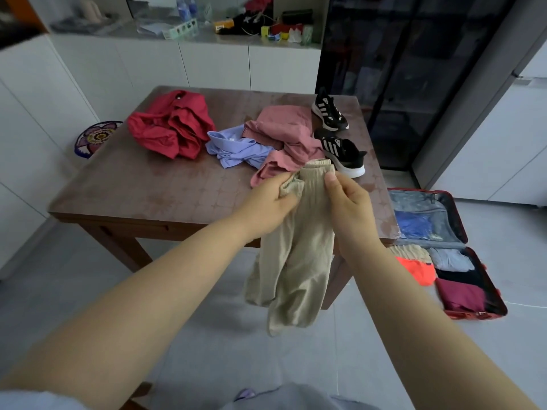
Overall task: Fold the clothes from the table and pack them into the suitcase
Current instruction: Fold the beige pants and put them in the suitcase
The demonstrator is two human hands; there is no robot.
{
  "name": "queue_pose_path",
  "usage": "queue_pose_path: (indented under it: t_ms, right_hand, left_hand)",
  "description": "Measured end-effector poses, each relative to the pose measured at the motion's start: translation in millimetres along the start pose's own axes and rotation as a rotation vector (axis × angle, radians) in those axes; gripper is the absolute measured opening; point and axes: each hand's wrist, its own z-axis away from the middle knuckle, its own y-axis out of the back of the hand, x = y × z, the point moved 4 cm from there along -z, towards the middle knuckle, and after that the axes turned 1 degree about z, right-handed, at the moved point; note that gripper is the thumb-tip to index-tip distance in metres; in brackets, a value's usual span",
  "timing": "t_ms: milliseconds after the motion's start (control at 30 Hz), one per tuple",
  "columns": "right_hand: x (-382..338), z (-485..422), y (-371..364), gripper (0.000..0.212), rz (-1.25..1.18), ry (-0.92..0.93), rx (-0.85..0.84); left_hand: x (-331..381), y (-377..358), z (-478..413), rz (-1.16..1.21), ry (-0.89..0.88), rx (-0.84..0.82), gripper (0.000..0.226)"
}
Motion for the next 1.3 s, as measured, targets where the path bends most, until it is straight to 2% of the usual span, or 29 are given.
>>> queue_pose_path:
  t_ms: [33,67,133,200,267,333,433,467,533,600,667,767,833,900,967,1033,1100,1133,1167,1233,1300]
  right_hand:
    - [0,0,6,0.036,0.015,0.006,0.057]
    - [-1,1,13,0.036,0.034,0.012,0.121]
    - [-2,2,27,0.039,0.056,0.041,0.267]
    - [-3,7,35,0.037,0.036,0.072,0.375]
    - [-2,12,33,0.037,0.035,0.108,0.416]
    - [-3,17,18,0.034,0.068,0.137,0.372]
    - [0,26,-9,0.023,0.117,0.139,0.259]
    - [4,28,-16,0.023,0.111,0.124,0.236]
    - [5,28,-25,0.036,0.17,0.122,0.208]
    - [1,32,-32,0.044,0.274,0.189,0.181]
    - [0,43,-44,0.044,0.24,0.189,0.094]
    - [7,61,-56,0.068,0.412,0.273,-0.179]
    - [14,58,-43,0.071,0.419,0.276,-0.276]
    - [11,47,-19,0.061,0.404,0.28,-0.171]
    - [7,33,4,0.054,0.422,0.305,-0.017]
    - [5,16,20,0.079,0.449,0.245,-0.02]
    - [-3,0,30,0.107,0.491,0.157,-0.177]
    - [-9,-6,34,0.108,0.512,0.12,-0.28]
    - [-16,-9,36,0.101,0.54,0.081,-0.394]
    - [-30,-13,35,0.066,0.642,0.013,-0.581]
    - [-41,-18,32,0.035,0.752,0.037,-0.611]
  left_hand:
    - [2,4,-3,-0.05,0.009,0.035,0.018]
    - [4,10,-7,-0.09,0.025,0.08,0.017]
    - [4,28,-14,-0.151,0.097,0.188,0.036]
    - [-3,42,-19,-0.122,0.199,0.281,0.037]
    - [-8,42,-21,-0.001,0.255,0.28,0.033]
    - [-6,27,-18,0.107,0.283,0.231,0.025]
    - [12,3,-9,0.185,0.202,0.164,0.028]
    - [16,-3,-7,0.199,0.167,0.158,0.023]
    - [18,-11,-3,0.264,0.142,0.137,0.018]
    - [18,-16,1,0.39,0.16,0.064,0.037]
    - [16,-19,3,0.424,0.142,0.002,0.054]
    - [12,-9,4,0.323,0.11,0.059,0.035]
    - [8,3,3,0.218,0.113,0.086,0.022]
    - [4,17,1,0.116,0.095,0.069,0.013]
    - [4,25,1,0.054,0.062,-0.022,0.013]
    - [11,29,3,-0.024,0.022,-0.155,0.016]
    - [23,33,7,-0.078,-0.011,-0.268,0.017]
    - [29,35,8,-0.073,-0.022,-0.309,0.017]
    - [34,38,9,-0.066,-0.026,-0.335,0.018]
    - [40,44,9,-0.063,-0.031,-0.373,0.019]
    - [38,50,5,-0.051,-0.035,-0.355,0.018]
